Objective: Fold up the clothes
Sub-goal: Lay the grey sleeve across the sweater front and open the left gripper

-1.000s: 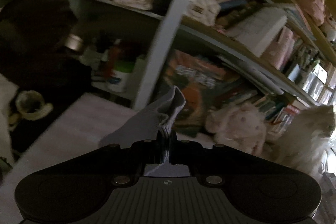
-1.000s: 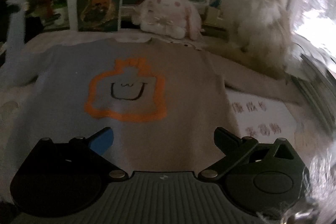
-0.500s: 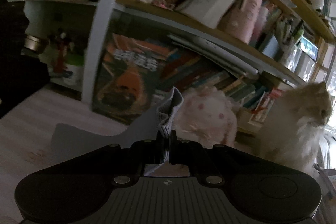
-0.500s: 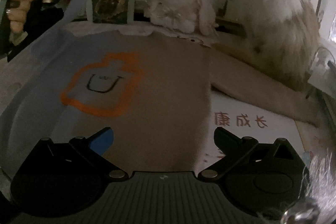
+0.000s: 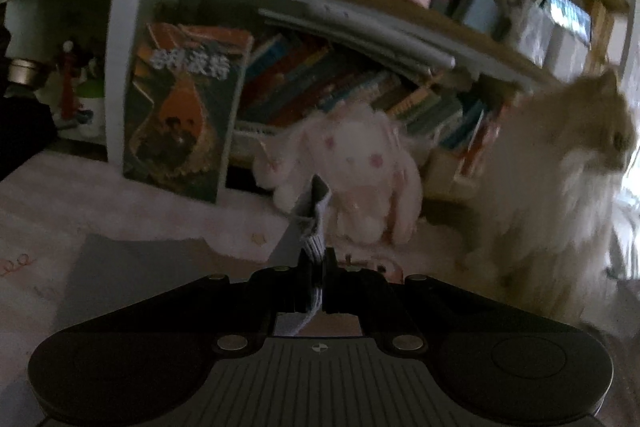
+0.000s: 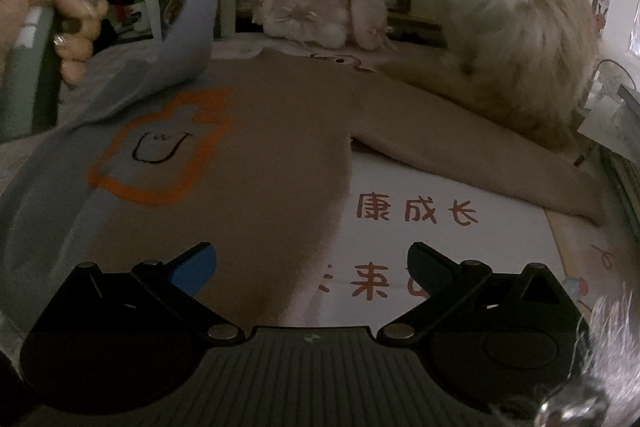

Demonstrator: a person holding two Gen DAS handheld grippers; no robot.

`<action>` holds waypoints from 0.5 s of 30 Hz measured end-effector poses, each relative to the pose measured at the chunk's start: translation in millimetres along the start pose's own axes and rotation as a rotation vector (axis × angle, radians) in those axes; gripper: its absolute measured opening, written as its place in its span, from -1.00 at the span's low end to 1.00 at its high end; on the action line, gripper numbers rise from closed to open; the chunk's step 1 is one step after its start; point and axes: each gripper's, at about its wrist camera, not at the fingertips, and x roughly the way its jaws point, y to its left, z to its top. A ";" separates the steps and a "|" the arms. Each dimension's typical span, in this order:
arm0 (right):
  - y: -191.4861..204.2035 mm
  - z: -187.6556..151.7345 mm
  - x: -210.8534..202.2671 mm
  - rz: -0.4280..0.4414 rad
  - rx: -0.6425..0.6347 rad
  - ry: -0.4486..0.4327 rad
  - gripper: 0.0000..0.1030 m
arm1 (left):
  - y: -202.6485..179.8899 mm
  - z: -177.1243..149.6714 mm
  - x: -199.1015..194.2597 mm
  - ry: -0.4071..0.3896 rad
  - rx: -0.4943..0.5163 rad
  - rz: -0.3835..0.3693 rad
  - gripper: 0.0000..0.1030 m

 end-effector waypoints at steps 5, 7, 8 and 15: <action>-3.1 -1.6 -1.9 0.012 -0.010 0.007 1.00 | -10.0 -12.7 13.1 0.028 0.029 0.020 -0.95; -3.9 -3.0 -2.8 0.014 -0.013 0.014 0.99 | -12.9 -16.2 16.8 0.037 0.037 0.021 -0.95; -4.4 -3.5 -2.9 0.013 -0.014 0.017 1.00 | -14.5 -18.0 18.5 0.041 0.042 0.021 -0.95; -8.0 -7.2 -4.1 -0.003 -0.009 0.030 1.00 | -28.7 -29.3 26.4 0.103 0.074 -0.028 -0.84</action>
